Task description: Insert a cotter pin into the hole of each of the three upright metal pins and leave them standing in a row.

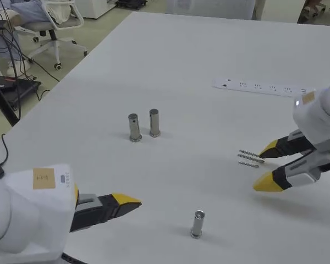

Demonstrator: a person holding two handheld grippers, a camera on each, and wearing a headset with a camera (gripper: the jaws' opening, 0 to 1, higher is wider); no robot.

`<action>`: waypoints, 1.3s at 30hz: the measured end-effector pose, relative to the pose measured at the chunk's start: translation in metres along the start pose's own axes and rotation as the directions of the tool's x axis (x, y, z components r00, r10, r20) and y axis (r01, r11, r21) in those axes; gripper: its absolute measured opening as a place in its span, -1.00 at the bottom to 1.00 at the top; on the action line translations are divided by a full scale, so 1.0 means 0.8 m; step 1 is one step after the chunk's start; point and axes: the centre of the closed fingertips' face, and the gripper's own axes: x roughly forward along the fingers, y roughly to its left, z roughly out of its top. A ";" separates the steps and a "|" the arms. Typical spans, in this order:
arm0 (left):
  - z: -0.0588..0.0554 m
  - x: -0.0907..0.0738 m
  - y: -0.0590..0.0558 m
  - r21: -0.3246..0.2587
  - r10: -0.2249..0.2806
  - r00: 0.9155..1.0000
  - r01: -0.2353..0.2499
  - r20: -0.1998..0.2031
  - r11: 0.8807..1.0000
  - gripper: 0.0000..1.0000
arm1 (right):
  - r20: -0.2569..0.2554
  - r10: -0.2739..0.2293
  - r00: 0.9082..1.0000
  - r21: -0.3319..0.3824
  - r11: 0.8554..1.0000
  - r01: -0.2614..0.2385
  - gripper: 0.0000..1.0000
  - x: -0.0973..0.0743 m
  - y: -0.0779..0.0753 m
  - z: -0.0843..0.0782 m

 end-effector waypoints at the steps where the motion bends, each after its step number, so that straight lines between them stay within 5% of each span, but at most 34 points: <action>1: -0.001 0.000 -0.002 -0.013 -0.010 1.000 0.010 -0.004 1.000 0.52 | -0.001 0.005 1.000 -0.005 1.000 -0.005 -0.09 0.002 0.000 0.002; 13: -0.006 0.004 0.002 -0.013 0.015 1.000 -0.016 -0.016 1.000 0.48 | -0.099 0.014 0.995 -0.070 0.997 -0.021 -0.27 0.026 -0.008 -0.016; 27: -0.013 0.007 -0.005 -0.027 0.011 1.000 -0.012 -0.020 1.000 0.42 | -0.108 -0.009 0.994 -0.030 1.000 0.006 -0.46 0.022 -0.010 -0.016; 39: 0.005 0.029 -0.011 0.000 -0.001 1.000 0.001 0.024 1.000 0.32 | -0.155 -0.055 0.986 -0.002 0.998 0.055 -0.73 0.024 -0.013 -0.014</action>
